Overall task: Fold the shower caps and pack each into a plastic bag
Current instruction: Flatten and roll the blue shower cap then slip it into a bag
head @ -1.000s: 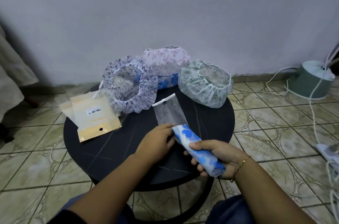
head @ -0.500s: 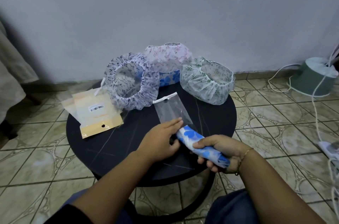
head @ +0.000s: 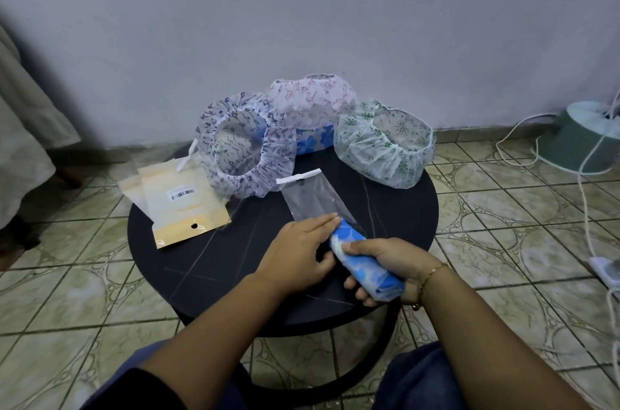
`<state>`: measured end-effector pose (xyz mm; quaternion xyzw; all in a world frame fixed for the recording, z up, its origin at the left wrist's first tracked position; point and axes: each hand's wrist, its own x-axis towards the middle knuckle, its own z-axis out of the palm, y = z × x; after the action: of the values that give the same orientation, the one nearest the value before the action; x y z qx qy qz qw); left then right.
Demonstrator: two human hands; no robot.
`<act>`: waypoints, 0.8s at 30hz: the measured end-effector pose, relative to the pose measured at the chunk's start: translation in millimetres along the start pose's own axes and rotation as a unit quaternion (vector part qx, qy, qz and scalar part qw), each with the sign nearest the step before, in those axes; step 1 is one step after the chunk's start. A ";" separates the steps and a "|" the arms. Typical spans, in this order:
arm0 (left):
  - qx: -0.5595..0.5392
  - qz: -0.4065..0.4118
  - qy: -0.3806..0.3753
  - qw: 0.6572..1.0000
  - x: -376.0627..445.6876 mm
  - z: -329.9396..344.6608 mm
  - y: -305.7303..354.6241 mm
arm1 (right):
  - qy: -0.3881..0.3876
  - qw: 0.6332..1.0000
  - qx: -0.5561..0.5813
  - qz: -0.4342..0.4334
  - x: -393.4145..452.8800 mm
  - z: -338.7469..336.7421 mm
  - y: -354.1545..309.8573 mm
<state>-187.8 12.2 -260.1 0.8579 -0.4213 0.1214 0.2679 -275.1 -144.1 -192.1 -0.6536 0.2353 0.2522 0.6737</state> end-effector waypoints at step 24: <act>0.092 0.028 0.030 0.995 -0.3 -1.4 5.3 | 0.107 0.989 0.076 -0.071 8.3 13.9 6.5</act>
<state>-192.1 10.5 -257.1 0.8627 -0.4242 0.1927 0.1966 -273.2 -129.8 -201.9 -0.6389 0.2771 0.1140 0.7086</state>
